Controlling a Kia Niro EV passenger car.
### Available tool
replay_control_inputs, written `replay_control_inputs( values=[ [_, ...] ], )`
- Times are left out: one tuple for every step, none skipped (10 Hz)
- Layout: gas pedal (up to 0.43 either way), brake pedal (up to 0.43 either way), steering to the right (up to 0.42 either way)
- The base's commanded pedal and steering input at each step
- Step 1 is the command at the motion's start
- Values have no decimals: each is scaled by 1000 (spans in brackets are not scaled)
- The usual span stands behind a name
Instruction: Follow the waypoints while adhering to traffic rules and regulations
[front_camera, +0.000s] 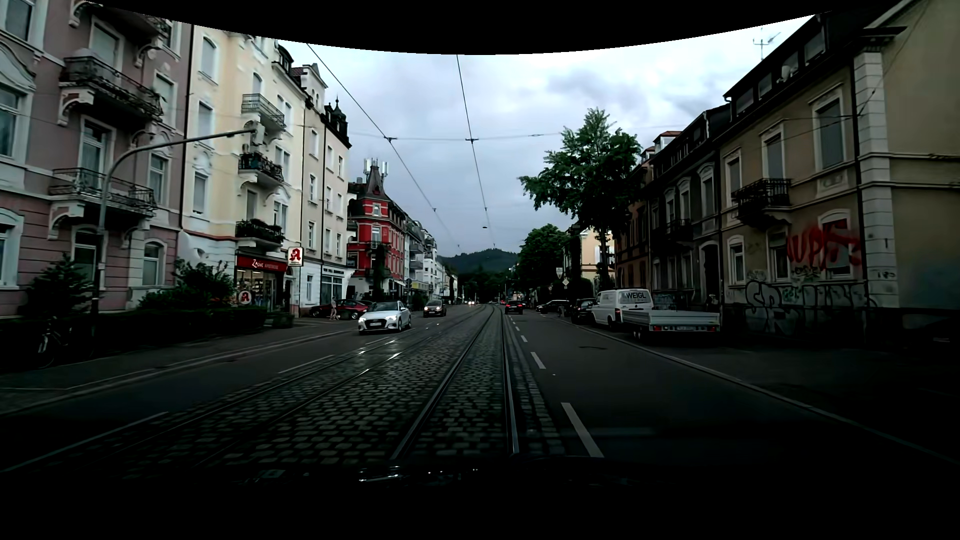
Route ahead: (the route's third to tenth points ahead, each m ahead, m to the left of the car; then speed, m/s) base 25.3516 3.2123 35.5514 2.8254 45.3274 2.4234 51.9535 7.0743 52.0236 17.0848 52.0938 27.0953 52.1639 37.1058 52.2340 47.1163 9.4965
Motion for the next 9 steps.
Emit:
replay_control_inputs(
  values=[
    [47,0,-3],
    [20,0,-3],
    [0,0,-3],
    [0,0,-2],
    [0,0,-3],
    [0,0,-3],
    [0,0,-3],
    [0,0,-3],
    [0,0,-3]
  ],
)
